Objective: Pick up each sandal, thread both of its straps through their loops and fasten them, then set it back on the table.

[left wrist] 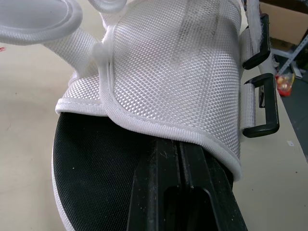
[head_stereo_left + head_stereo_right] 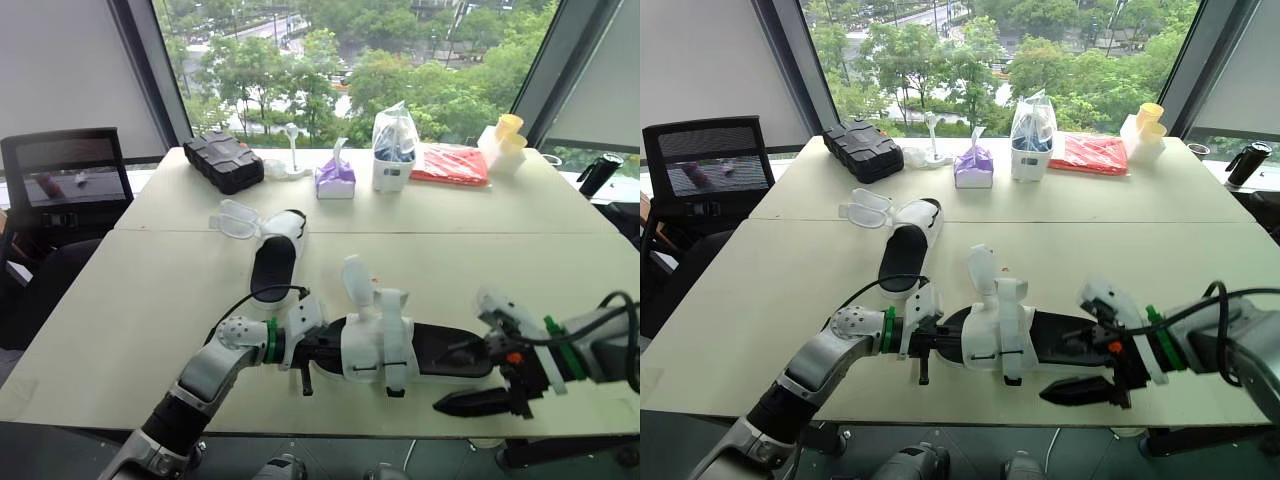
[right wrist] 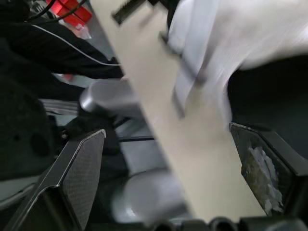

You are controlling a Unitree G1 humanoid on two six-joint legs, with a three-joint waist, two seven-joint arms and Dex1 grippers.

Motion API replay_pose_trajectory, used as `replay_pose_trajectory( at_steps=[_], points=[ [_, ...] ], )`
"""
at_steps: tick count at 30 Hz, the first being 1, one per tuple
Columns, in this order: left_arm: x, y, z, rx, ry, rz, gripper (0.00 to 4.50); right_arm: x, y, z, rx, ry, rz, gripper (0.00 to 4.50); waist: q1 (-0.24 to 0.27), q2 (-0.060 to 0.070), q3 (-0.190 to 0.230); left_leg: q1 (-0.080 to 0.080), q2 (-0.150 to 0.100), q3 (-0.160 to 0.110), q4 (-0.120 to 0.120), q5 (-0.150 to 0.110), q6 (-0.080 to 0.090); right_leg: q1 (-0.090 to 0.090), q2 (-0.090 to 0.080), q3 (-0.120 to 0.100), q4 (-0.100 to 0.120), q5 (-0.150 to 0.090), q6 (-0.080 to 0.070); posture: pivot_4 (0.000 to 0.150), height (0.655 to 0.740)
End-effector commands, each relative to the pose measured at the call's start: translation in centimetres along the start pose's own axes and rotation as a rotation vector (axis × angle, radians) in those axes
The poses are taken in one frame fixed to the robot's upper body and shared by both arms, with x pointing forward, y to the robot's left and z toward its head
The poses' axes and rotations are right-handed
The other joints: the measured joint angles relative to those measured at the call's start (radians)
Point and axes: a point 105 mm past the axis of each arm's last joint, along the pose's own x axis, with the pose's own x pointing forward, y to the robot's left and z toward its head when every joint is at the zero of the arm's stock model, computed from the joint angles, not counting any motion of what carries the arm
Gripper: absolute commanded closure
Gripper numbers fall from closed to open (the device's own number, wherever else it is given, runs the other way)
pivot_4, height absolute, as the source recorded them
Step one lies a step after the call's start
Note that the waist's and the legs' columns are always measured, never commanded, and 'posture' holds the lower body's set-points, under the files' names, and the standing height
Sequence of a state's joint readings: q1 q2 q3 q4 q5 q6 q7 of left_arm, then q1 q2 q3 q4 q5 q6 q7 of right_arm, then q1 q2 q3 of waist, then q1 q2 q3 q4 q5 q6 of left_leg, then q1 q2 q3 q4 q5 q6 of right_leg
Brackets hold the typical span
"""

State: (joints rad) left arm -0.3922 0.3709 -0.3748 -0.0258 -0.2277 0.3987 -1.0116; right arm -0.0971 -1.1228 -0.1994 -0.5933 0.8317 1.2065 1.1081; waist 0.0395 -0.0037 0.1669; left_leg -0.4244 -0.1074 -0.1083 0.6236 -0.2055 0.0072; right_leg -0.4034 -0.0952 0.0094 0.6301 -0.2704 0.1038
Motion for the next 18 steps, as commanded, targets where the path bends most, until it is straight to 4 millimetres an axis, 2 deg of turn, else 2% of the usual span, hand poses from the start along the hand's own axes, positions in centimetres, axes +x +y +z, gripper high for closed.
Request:
replay_pose_trajectory(
  at_steps=[1, 13, 18],
  points=[
    [0.2, -0.4, -1.7, -0.039, 0.057, -0.010, 4.50, 0.8, 0.6, -0.2, -0.011, -0.033, 0.009, 0.04, 0.000, -0.001, -0.001, 0.000, 0.000, 0.000, 0.000, -0.001, -0.001, 0.001, 0.000, 0.000, 0.000, 0.000, 0.000, 0.150, 0.7400],
    [0.4, -0.4, -1.7, -0.041, 0.057, -0.013, 4.50, 3.8, -0.5, -0.2, 0.035, -0.089, 0.005, 0.04, 0.000, 0.000, -0.001, 0.000, 0.000, 0.000, 0.002, 0.001, 0.001, 0.000, 0.000, -0.001, 0.000, 0.000, 0.000, 0.150, 0.7400],
    [0.4, -0.4, -1.7, -0.043, 0.056, -0.007, 4.50, 5.5, 0.2, 0.8, 0.027, -0.124, 0.063, 0.04, -0.001, 0.000, -0.001, 0.000, 0.001, 0.000, 0.002, 0.001, 0.001, 0.000, 0.000, -0.001, 0.000, 0.000, 0.000, 0.150, 0.7400]
  ],
)
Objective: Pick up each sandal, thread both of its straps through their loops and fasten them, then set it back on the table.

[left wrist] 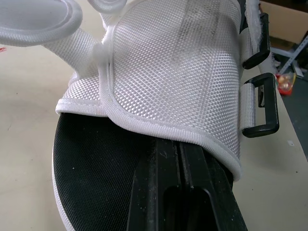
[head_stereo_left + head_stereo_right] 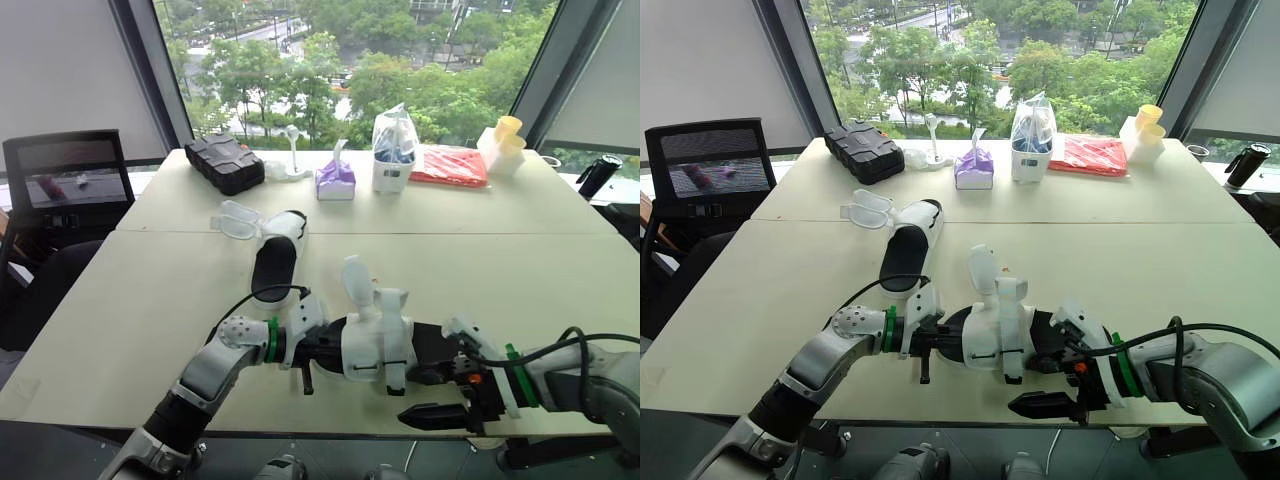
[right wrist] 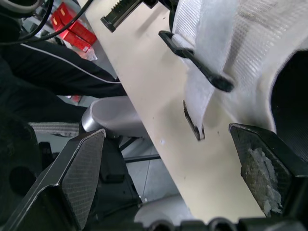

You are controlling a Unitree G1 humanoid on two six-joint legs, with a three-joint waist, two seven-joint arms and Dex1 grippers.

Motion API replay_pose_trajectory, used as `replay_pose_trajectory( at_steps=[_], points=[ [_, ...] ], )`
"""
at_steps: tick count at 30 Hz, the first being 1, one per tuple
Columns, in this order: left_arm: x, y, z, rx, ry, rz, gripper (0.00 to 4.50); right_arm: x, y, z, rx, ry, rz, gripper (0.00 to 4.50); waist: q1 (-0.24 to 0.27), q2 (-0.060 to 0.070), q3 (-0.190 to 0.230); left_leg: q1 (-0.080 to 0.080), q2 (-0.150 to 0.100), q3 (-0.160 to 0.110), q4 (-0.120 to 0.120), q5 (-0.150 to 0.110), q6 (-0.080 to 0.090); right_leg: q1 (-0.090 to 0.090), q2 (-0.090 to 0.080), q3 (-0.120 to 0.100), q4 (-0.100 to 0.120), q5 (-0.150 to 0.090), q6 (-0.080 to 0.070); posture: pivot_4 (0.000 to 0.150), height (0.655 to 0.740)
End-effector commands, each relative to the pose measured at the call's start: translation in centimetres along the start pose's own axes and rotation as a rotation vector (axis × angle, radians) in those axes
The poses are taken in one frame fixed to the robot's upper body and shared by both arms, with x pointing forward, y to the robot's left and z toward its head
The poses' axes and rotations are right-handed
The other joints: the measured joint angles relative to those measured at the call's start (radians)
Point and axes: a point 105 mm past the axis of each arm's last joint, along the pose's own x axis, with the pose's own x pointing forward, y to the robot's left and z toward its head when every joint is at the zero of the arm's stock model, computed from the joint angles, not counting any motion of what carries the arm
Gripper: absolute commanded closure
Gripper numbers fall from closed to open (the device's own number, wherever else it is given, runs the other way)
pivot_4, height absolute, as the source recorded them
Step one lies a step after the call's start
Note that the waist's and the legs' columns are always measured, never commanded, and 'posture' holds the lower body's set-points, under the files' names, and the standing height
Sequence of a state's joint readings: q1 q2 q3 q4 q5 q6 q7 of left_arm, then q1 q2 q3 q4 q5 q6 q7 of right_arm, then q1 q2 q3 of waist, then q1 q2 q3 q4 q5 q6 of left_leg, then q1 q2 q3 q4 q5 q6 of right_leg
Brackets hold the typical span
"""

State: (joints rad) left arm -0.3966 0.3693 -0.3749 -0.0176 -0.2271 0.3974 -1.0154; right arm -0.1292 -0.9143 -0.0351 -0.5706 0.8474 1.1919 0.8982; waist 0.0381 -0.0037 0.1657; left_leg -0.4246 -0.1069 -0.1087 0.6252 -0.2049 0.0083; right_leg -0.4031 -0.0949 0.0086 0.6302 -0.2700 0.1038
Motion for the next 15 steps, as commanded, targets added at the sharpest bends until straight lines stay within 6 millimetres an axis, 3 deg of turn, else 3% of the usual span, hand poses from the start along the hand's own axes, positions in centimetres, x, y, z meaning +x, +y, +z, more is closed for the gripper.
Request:
replay_pose_trajectory(
  at_steps=[1, 7, 8, 10, 15],
  points=[
    [0.4, -0.4, -1.7, -0.041, 0.055, -0.004, 4.50, 1.0, 0.7, 1.0, -0.035, -0.032, 0.035, 0.04, 0.000, 0.000, 0.000, 0.000, 0.000, 0.000, 0.000, 0.000, 0.000, 0.000, 0.000, 0.000, 0.000, 0.000, 0.000, 0.150, 0.7400],
    [0.3, -0.4, -1.7, -0.039, 0.056, -0.001, 4.50, 2.0, 0.5, 1.1, -0.026, -0.036, 0.040, 0.04, 0.000, 0.000, 0.000, 0.000, 0.000, 0.000, 0.001, 0.000, 0.000, 0.000, 0.000, 0.000, 0.000, 0.000, 0.000, 0.150, 0.7400],
    [0.3, -0.4, -1.7, -0.039, 0.057, -0.001, 4.50, 2.1, 0.5, 1.1, -0.024, -0.036, 0.040, 0.27, 0.000, 0.000, 0.000, 0.000, 0.000, 0.000, 0.001, 0.000, 0.000, 0.000, 0.000, 0.000, 0.000, 0.000, 0.000, 0.150, 0.7400],
    [0.3, -0.4, -1.7, -0.041, 0.057, -0.001, 4.50, 2.1, 0.4, 1.2, -0.022, -0.038, 0.038, 0.87, 0.000, 0.000, 0.000, 0.000, 0.000, 0.000, 0.001, 0.000, 0.000, 0.000, 0.000, 0.000, 0.000, 0.000, 0.000, 0.150, 0.7400],
    [0.3, -0.5, -1.7, -0.041, 0.056, -0.001, 4.50, 2.2, -0.1, 1.0, -0.011, -0.030, 0.012, 3.38, 0.001, 0.000, 0.000, 0.000, 0.000, 0.000, 0.001, 0.000, 0.000, 0.000, 0.000, 0.000, 0.000, 0.000, 0.000, 0.150, 0.7400]
  ],
)
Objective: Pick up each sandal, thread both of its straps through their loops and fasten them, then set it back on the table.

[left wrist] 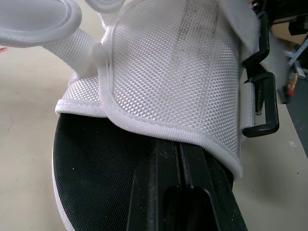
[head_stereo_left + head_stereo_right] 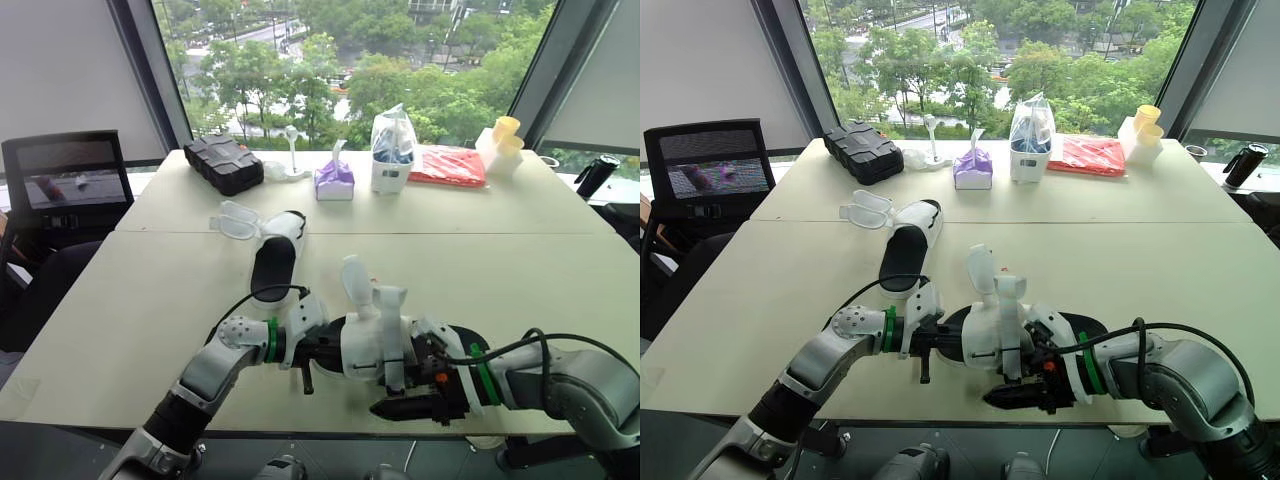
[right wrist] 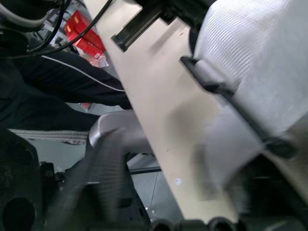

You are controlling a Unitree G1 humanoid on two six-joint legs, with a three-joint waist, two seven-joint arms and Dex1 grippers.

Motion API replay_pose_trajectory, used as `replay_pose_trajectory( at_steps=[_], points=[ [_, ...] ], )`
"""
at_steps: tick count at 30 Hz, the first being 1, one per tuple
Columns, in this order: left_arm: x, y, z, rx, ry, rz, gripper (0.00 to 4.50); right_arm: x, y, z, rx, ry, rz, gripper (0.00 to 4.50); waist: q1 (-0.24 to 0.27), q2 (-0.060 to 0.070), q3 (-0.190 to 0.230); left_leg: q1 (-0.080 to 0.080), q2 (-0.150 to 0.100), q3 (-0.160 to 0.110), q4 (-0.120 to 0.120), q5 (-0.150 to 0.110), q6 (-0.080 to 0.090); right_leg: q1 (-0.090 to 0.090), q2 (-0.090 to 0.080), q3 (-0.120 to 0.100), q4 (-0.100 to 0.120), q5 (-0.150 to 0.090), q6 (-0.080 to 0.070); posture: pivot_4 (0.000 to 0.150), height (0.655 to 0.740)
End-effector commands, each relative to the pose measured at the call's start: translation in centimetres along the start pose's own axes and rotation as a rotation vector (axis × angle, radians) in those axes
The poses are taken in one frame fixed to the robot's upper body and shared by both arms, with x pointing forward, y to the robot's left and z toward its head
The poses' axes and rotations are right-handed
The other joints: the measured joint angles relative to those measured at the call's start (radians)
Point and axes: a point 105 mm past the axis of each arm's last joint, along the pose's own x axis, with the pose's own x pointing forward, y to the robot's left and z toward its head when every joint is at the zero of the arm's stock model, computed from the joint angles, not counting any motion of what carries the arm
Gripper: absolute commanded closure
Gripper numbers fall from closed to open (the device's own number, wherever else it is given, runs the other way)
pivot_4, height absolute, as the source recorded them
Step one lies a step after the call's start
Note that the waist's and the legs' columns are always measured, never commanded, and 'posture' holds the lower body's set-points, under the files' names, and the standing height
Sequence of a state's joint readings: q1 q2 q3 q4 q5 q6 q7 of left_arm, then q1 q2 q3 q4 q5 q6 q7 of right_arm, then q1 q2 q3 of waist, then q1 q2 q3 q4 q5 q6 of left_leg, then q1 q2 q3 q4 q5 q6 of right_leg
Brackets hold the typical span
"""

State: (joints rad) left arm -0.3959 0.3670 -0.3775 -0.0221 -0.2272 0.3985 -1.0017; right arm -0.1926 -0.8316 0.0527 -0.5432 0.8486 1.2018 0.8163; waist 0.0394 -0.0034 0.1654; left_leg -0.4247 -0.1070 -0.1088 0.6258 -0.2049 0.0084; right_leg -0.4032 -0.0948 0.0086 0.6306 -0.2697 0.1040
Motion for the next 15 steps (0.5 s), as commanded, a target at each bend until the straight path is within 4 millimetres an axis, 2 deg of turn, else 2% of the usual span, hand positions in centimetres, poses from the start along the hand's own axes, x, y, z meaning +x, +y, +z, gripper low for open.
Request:
replay_pose_trajectory(
  at_steps=[1, 2, 7, 11, 15],
  points=[
    [0.2, -0.5, -1.8, -0.043, 0.059, -0.010, 4.50, 0.0, -0.1, 0.4, -0.018, -0.009, -0.015, 3.91, 0.000, 0.000, 0.000, 0.000, 0.000, 0.000, 0.000, 0.000, 0.000, 0.000, 0.000, 0.000, 0.000, 0.000, 0.000, 0.150, 0.7400],
    [0.2, -0.5, -1.8, -0.043, 0.059, -0.010, 4.50, 0.0, -0.2, 0.3, -0.019, -0.005, -0.017, 4.43, 0.000, 0.000, 0.000, 0.000, 0.000, 0.000, 0.000, 0.000, 0.000, 0.000, 0.000, 0.000, 0.000, 0.000, 0.000, 0.150, 0.7400],
    [0.2, -0.6, -1.9, -0.044, 0.061, -0.010, 4.50, 0.0, 0.4, -0.9, -0.012, 0.047, 0.007, 4.43, 0.000, 0.000, 0.000, 0.000, 0.000, 0.000, 0.000, 0.000, 0.000, 0.000, 0.000, 0.000, 0.000, 0.000, 0.000, 0.150, 0.7400],
    [0.1, -0.6, -2.0, -0.045, 0.064, -0.015, 4.50, -0.2, 2.0, -4.6, -0.020, 0.205, 0.062, 4.43, 0.002, 0.000, 0.000, -0.001, 0.000, 0.000, 0.000, 0.000, 0.000, 0.000, 0.000, 0.000, 0.000, 0.000, 0.000, 0.150, 0.7400],
    [0.0, -0.8, -2.1, -0.044, 0.069, -0.022, 4.50, -0.7, 3.4, -6.7, -0.019, 0.280, 0.124, 4.43, -0.002, 0.001, -0.001, -0.001, 0.000, 0.000, 0.000, 0.000, 0.001, 0.000, 0.000, 0.000, -0.001, 0.000, 0.001, 0.150, 0.7400]
  ],
)
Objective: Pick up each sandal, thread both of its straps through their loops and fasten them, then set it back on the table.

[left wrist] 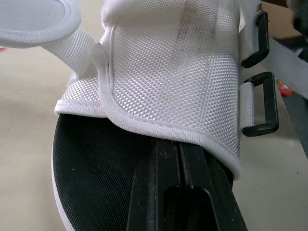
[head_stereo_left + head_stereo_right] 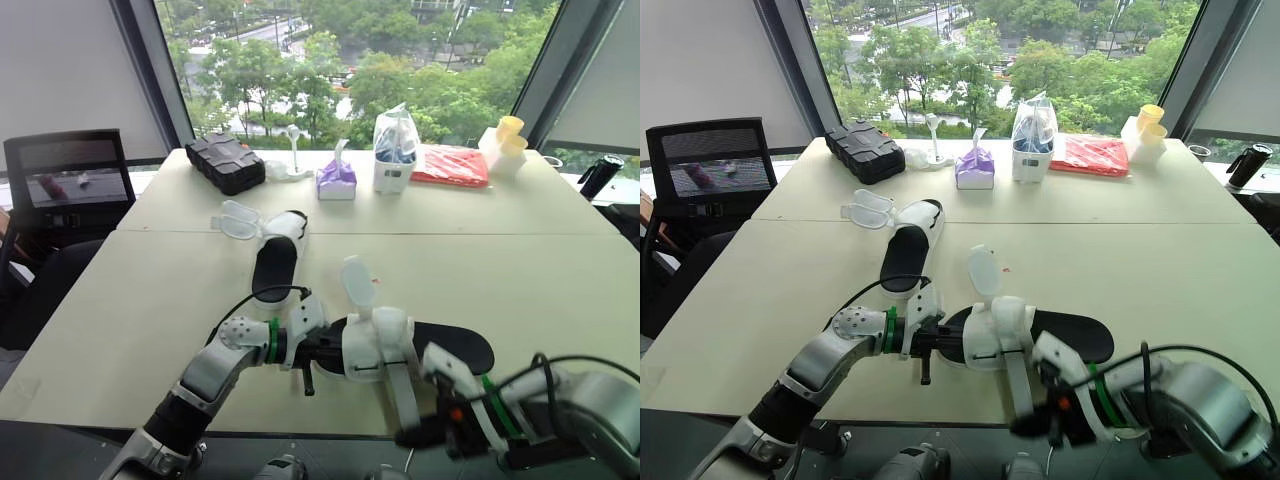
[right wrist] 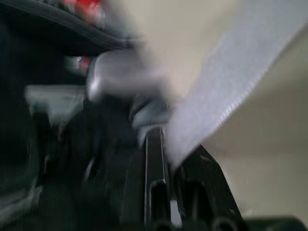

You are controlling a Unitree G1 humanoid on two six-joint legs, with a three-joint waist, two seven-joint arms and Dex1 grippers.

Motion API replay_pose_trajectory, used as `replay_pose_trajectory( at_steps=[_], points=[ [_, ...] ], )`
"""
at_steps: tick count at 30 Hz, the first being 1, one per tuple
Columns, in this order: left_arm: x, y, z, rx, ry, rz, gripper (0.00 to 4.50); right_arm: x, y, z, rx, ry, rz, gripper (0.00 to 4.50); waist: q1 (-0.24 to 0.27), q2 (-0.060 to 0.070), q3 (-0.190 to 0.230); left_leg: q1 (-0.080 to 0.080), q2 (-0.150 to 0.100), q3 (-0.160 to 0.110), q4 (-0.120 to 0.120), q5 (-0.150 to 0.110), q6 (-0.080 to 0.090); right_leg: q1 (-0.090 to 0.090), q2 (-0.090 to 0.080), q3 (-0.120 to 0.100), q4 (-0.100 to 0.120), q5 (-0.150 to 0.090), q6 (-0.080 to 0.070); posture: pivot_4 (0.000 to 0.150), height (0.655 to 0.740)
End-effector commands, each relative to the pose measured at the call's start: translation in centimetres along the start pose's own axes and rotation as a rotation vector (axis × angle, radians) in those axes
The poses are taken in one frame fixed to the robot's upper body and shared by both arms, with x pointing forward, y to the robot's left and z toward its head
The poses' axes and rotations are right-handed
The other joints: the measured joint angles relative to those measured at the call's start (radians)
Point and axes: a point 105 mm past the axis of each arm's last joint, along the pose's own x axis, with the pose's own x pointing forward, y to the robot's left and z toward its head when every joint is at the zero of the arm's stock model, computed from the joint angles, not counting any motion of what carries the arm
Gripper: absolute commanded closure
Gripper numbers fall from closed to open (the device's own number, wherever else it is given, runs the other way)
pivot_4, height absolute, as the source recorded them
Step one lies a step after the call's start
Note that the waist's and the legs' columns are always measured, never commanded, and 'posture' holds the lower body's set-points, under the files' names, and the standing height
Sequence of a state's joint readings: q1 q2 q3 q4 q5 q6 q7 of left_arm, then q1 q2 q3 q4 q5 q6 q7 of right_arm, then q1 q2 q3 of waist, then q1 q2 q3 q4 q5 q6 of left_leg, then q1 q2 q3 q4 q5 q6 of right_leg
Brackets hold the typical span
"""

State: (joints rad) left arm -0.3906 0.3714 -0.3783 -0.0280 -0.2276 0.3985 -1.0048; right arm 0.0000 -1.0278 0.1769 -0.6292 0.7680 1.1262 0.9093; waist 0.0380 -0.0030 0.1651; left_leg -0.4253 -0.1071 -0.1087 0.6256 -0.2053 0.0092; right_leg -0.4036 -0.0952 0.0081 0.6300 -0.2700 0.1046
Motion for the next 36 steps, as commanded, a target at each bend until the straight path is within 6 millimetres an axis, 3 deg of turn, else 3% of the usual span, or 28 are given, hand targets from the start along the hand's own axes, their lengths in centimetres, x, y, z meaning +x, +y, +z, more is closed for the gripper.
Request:
replay_pose_trajectory(
  at_steps=[1, 11, 22, 27, 31, 35, 36],
  points=[
    [0.1, -0.7, -2.0, -0.045, 0.068, -0.020, 4.50, 0.0, 1.5, -0.7, -0.077, 0.039, 0.061, 4.43, -0.001, 0.001, 0.000, 0.000, 0.000, 0.000, 0.000, 0.000, 0.000, 0.000, 0.000, 0.000, 0.000, 0.000, 0.000, 0.150, 0.7400],
    [-0.3, -1.0, -2.2, -0.052, 0.079, -0.025, 4.50, -0.5, 1.6, -0.4, -0.165, 0.043, 0.057, 4.43, 0.001, 0.000, 0.000, 0.000, 0.001, 0.000, -0.001, -0.001, 0.000, 0.000, 0.000, -0.002, -0.001, 0.000, 0.000, 0.150, 0.7400],
    [-0.2, -0.8, -2.2, -0.045, 0.082, -0.023, 4.50, -5.0, 2.6, 5.3, -0.393, -0.047, -0.023, 4.43, 0.001, 0.000, 0.000, 0.000, 0.001, 0.000, 0.000, -0.002, -0.002, 0.000, -0.001, -0.002, -0.001, 0.000, 0.000, 0.150, 0.7400],
    [0.1, -0.7, -2.0, -0.044, 0.076, -0.020, 4.50, -7.0, 1.0, 8.8, -0.451, -0.118, -0.112, 4.43, 0.000, 0.000, 0.000, -0.001, 0.001, 0.000, 0.000, -0.002, -0.002, 0.000, -0.001, -0.003, -0.001, 0.000, 0.000, 0.150, 0.7400],
    [0.3, -0.5, -1.9, -0.038, 0.071, -0.015, 4.50, -6.7, -1.9, 10.7, -0.416, -0.160, -0.157, 4.43, 0.000, -0.001, 0.000, -0.001, 0.001, 0.000, 0.001, -0.002, -0.002, 0.000, -0.002, -0.004, -0.001, 0.000, -0.001, 0.150, 0.7400],
    [0.2, -0.4, -1.9, -0.038, 0.070, -0.007, 4.50, -6.3, -3.4, 11.4, -0.383, -0.183, -0.160, 4.43, 0.001, -0.001, 0.000, -0.001, 0.001, 0.000, 0.001, -0.002, -0.002, 0.000, -0.002, -0.004, -0.001, 0.000, -0.001, 0.150, 0.7400],
    [0.2, -0.3, -1.9, -0.039, 0.069, -0.005, 4.50, -6.3, -3.9, 11.9, -0.378, -0.200, -0.175, 4.13, 0.001, -0.001, 0.000, -0.001, 0.001, 0.000, 0.001, -0.001, 0.000, 0.000, -0.002, -0.004, -0.001, 0.000, -0.001, 0.150, 0.7400]
  ],
)
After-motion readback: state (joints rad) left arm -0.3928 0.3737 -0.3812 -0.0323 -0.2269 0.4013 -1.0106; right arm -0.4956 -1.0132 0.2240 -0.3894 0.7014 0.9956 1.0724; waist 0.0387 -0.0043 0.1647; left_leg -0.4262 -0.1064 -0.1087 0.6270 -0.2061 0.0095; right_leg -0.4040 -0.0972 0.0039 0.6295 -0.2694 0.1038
